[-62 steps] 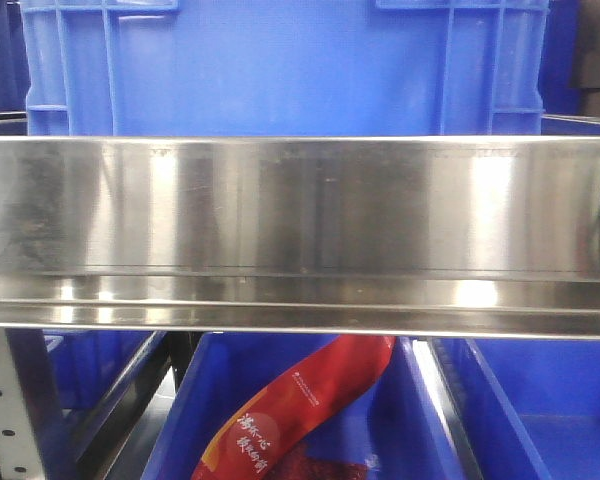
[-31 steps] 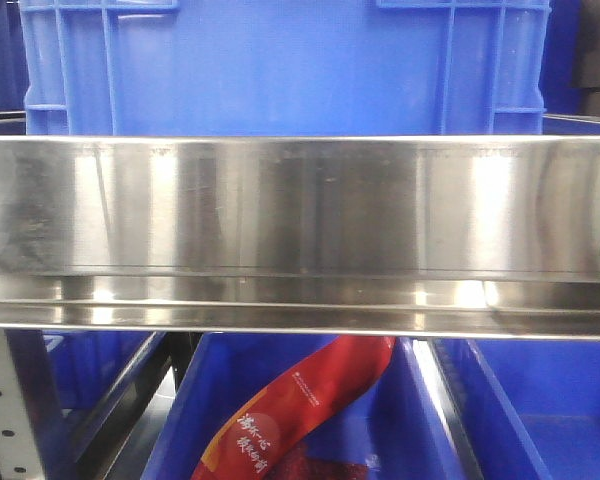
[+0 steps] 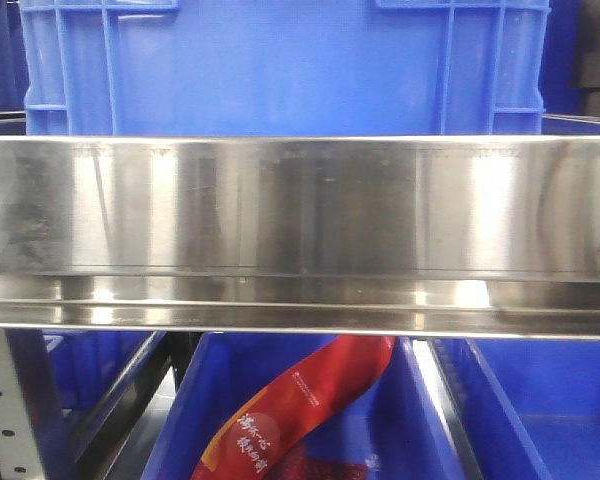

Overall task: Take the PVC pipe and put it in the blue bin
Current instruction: 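Move the left gripper over the blue bin and open it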

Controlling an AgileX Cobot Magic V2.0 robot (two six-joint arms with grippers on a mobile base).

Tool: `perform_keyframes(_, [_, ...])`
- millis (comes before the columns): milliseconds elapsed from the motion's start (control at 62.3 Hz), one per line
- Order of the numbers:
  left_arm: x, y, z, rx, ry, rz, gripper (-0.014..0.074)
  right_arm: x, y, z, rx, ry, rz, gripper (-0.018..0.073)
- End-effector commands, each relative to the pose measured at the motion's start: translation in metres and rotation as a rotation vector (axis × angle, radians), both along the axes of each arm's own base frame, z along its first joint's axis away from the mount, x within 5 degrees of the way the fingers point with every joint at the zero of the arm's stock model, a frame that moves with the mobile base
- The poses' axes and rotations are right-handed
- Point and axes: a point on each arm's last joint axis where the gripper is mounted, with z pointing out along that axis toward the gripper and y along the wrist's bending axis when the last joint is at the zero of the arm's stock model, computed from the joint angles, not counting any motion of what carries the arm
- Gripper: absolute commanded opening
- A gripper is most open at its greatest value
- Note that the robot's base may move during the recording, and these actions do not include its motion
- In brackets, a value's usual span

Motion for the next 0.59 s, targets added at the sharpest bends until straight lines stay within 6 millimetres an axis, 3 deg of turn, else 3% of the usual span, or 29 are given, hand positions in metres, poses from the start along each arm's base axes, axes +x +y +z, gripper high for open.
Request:
perform_keyframes(0, [-0.0004, 0.0003, 0.0047, -0.008, -0.016, 0.001, 0.009, -0.0005, -0.0007, 0.006, 0.016, -0.021, -0.002, 0.0116])
perform_keyframes(128, [-0.0005, 0.0004, 0.0045, -0.007, -0.014, 0.001, 0.03, -0.0013, -0.0005, 0.0048, 0.011, -0.006, 0.004, 0.0246])
perform_keyframes(257, [-0.0012, 0.0005, 0.003, 0.001, 0.002, -0.002, 0.0427, -0.0027, -0.0004, 0.0025, -0.004, 0.017, 0.013, 0.0256])
perform_keyframes(578, [-0.0034, 0.0004, -0.0004, 0.012, 0.045, -0.01, 0.0435, -0.0008, -0.0008, 0.0053, 0.009, -0.017, 0.001, 0.0254])
